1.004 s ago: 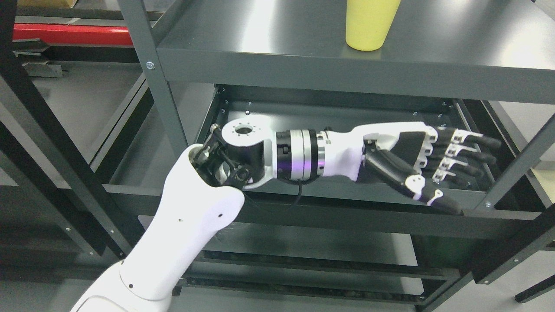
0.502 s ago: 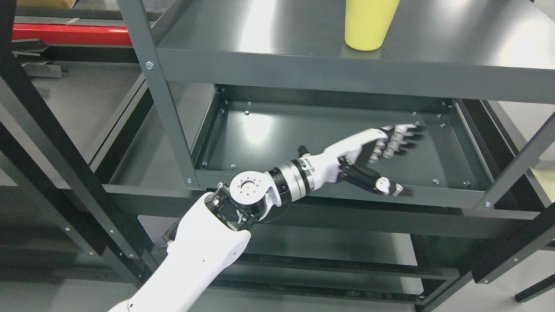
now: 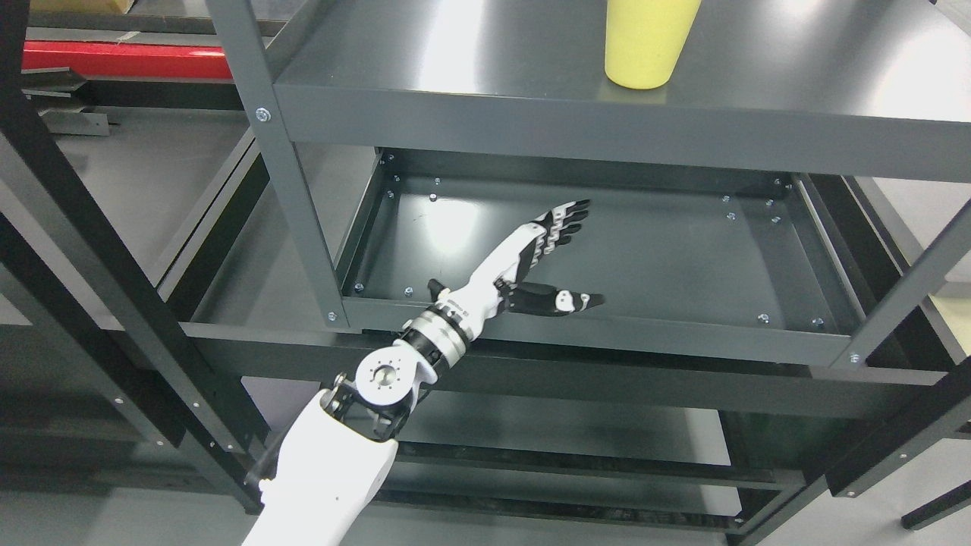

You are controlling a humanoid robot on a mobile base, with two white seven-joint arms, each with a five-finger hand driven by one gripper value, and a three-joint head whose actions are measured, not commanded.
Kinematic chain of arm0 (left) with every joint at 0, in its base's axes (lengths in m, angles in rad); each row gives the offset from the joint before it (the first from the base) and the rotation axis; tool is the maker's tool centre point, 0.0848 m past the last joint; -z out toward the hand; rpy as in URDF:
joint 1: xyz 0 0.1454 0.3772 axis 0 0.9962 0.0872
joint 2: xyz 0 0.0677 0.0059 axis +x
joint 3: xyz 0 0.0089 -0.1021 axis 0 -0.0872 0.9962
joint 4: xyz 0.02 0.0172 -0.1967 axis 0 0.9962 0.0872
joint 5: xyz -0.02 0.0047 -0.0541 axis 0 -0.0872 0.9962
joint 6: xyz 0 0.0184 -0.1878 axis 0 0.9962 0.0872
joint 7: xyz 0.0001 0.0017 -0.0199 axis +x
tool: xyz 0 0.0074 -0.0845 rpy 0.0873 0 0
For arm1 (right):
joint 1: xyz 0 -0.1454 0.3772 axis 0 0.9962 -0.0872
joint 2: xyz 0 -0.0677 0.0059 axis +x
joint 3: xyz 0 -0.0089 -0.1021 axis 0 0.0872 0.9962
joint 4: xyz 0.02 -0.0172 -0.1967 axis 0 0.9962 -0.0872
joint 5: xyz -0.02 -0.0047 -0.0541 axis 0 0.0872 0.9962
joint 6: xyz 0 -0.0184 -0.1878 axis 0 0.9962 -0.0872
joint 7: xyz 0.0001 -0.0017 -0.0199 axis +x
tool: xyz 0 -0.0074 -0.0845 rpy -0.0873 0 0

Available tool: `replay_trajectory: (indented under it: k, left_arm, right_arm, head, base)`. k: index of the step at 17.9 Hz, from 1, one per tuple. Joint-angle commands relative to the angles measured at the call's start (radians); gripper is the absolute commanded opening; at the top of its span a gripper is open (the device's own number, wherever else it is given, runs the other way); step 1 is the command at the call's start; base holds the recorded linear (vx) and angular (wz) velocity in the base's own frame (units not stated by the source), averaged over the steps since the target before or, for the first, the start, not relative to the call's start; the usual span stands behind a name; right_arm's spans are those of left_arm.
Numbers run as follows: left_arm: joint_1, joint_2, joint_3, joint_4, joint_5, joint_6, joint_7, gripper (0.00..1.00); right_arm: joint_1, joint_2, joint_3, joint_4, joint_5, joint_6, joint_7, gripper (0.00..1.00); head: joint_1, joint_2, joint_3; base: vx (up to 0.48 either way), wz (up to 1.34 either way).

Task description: Place yellow IKEA cup on middle right shelf

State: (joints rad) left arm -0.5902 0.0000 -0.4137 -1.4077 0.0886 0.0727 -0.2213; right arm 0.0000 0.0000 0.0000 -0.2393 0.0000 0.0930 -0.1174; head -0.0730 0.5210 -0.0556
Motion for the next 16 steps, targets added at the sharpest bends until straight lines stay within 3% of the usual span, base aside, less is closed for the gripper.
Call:
replay_trajectory:
  k: [1, 5, 9, 16]
  left_arm:
    - [0.112, 0.017, 0.200, -0.048, -0.056, -0.022, 0.007, 0.99]
    - [0.176, 0.017, 0.243, -0.077, -0.056, -0.069, 0.013, 0.99]
    - [0.178, 0.017, 0.213, -0.135, -0.055, -0.062, 0.166, 0.99]
    - [0.188, 0.017, 0.193, -0.148, -0.053, -0.070, 0.168, 0.99]
  right_arm:
    - [0.014, -0.017, 0.017, 0.000, -0.025, 0.001, 0.001, 0.99]
    - [0.014, -0.017, 0.017, 0.000, -0.025, 0.001, 0.001, 0.99]
    - [0.014, -0.017, 0.017, 0.000, -0.025, 0.001, 0.001, 0.99]
    - [0.014, -0.017, 0.017, 0.000, -0.025, 0.001, 0.001, 0.99]
  head:
    - [0.0000, 0.000, 0.000]
    - [0.0000, 0.000, 0.000]
    - [0.0000, 0.000, 0.000]
    - [0.0000, 0.000, 0.000]
  base:
    - [0.000, 0.00]
    - [0.000, 0.00]
    - [0.000, 0.00]
    - [0.000, 0.00]
